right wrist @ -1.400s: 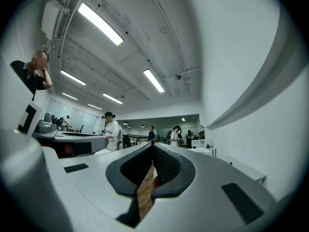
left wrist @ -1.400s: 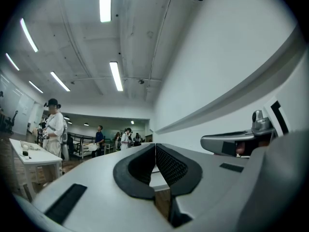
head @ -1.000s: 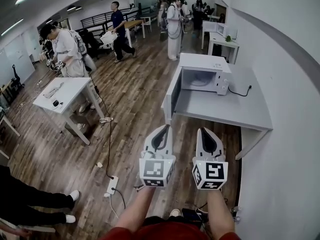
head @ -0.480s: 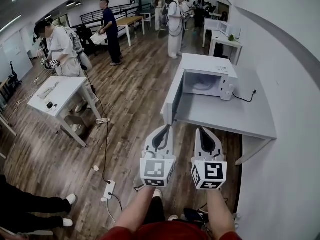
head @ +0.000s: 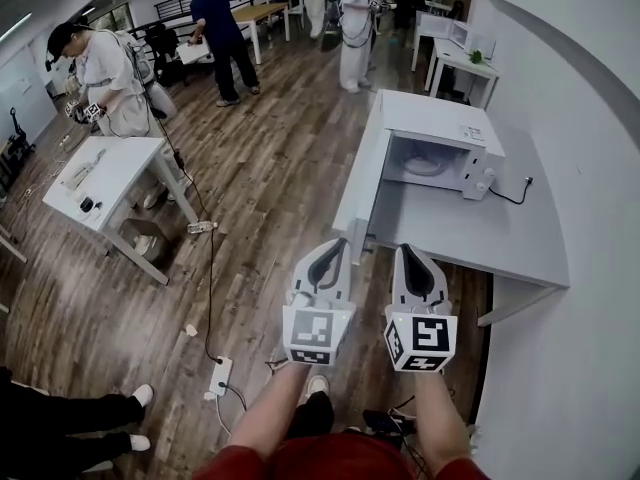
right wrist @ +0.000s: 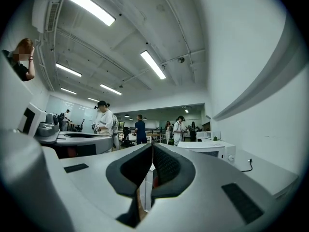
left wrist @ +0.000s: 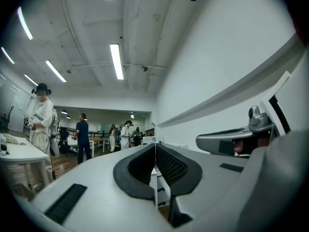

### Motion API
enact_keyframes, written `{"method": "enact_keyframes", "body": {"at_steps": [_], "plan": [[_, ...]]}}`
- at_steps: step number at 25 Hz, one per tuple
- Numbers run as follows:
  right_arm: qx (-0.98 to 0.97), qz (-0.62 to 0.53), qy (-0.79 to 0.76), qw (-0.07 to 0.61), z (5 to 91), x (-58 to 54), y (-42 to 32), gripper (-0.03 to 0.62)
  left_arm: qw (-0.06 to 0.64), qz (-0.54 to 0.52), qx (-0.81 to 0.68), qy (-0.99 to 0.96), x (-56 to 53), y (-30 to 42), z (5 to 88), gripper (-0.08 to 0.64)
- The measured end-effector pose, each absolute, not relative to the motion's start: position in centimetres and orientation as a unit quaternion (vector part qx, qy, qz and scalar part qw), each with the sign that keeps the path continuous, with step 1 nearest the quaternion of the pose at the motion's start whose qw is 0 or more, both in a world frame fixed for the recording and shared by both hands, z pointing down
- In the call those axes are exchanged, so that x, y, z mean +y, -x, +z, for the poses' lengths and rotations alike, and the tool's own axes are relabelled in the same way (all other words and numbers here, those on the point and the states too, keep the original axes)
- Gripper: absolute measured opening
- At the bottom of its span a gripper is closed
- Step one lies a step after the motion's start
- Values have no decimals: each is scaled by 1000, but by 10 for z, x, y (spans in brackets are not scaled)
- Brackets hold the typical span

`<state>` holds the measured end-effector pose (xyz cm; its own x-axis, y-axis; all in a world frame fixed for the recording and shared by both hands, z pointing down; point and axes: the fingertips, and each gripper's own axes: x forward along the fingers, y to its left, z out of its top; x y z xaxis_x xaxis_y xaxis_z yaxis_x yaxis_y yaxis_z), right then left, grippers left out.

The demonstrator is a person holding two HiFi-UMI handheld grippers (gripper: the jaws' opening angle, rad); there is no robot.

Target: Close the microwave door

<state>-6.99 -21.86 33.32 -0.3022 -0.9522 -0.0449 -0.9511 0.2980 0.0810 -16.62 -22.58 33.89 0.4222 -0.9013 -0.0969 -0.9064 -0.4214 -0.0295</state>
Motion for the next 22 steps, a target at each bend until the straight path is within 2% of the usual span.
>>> {"method": "enact_keyframes", "body": {"at_steps": [12,18,21,22], "plan": [[-791,22,-609,50,410,-295,79,28,10,-38,480,876,-316,164,425,29],[-782,41,-618,64,437,-315,75,28,22,-59,443,894,-341,158,452,33],[-777,47,-624,71,446,-322,70,28,18,-70,415,907,-349,152,466,116],[-774,49,-626,73,449,-324,67,28,18,-71,404,912,-351,150,469,123]]}}
